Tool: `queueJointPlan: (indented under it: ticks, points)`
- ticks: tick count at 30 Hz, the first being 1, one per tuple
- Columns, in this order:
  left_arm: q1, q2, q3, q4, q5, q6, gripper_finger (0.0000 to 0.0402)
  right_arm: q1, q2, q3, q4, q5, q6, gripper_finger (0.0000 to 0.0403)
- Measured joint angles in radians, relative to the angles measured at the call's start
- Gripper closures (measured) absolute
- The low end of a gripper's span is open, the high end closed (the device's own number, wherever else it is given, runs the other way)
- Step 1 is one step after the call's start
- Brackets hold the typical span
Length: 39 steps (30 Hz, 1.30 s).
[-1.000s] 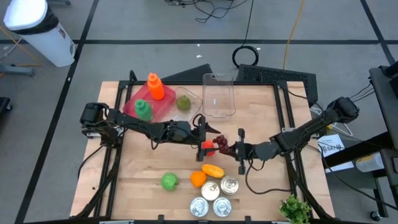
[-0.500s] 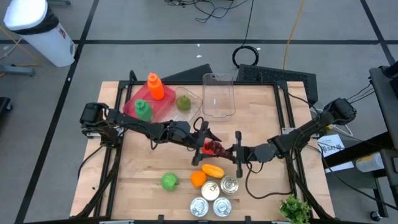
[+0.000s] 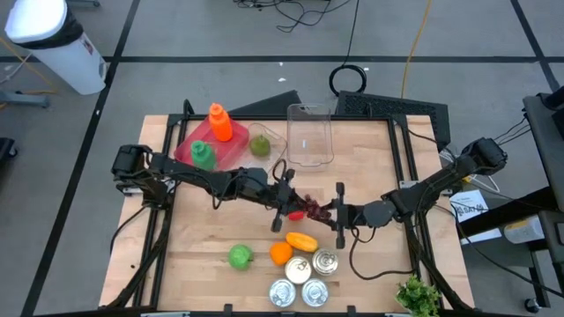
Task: Pick & Place Food Item
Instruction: Put the red grapes into the left transparent bin
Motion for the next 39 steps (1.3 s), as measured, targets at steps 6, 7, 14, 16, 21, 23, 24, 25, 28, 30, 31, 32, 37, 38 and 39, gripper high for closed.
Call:
queueJointPlan:
  ticks: [6, 7, 14, 16, 21, 23, 24, 25, 28, 30, 31, 32, 37, 38, 39]
  points:
    - [0.010, -0.045, -0.006, -0.032, -0.111, -0.029, 0.0373, 0.030, -0.123, 0.000, -0.172, -0.021, 0.034, 0.0236]
    - [0.010, -0.050, -0.011, -0.031, -0.134, -0.030, 0.0373, 0.036, -0.145, -0.001, -0.206, -0.023, 0.056, 0.0225]
    - [0.069, -0.134, -0.112, -0.048, -0.280, -0.092, 0.0373, 0.043, -0.245, -0.003, -0.342, -0.020, 0.187, 0.0176]
    - [0.098, -0.180, -0.183, 0.000, -0.315, -0.124, 0.0373, 0.043, -0.255, -0.003, -0.361, -0.020, 0.205, 0.0171]
    - [0.165, -0.316, -0.403, 0.112, -0.434, -0.205, 0.0373, 0.043, -0.254, -0.003, -0.381, -0.020, 0.210, 0.0168]
    - [0.175, -0.357, -0.477, 0.126, -0.523, -0.247, 0.0373, 0.043, -0.253, -0.003, -0.384, -0.020, 0.208, 0.0171]
    - [0.180, -0.372, -0.515, 0.123, -0.566, -0.273, 0.0373, 0.043, -0.253, -0.003, -0.387, -0.020, 0.208, 0.0172]
    - [0.185, -0.382, -0.547, 0.115, -0.608, -0.303, 0.0373, 0.043, -0.253, -0.003, -0.384, -0.020, 0.208, 0.0173]
    - [0.196, -0.387, -0.617, 0.112, -0.703, -0.416, 0.0369, 0.042, -0.253, -0.003, -0.377, -0.018, 0.194, 0.0173]
    - [0.200, -0.379, -0.647, 0.097, -0.743, -0.461, 0.0368, 0.041, -0.253, -0.003, -0.374, -0.017, 0.188, 0.0172]
    - [0.204, -0.372, -0.651, 0.079, -0.758, -0.472, 0.0368, 0.041, -0.253, -0.003, -0.372, -0.017, 0.186, 0.0171]
    - [0.207, -0.370, -0.652, 0.043, -0.769, -0.477, 0.0369, 0.041, -0.253, -0.003, -0.369, -0.016, 0.186, 0.0170]
    - [0.234, -0.370, -0.654, -0.073, -0.783, -0.514, 0.0372, 0.041, -0.253, -0.003, -0.365, -0.016, 0.181, 0.0173]
    - [0.239, -0.370, -0.653, -0.093, -0.783, -0.526, 0.0369, 0.041, -0.253, -0.003, -0.365, -0.016, 0.181, 0.0174]
    - [0.241, -0.370, -0.654, -0.111, -0.782, -0.536, 0.0366, 0.041, -0.252, -0.003, -0.365, -0.016, 0.181, 0.0175]
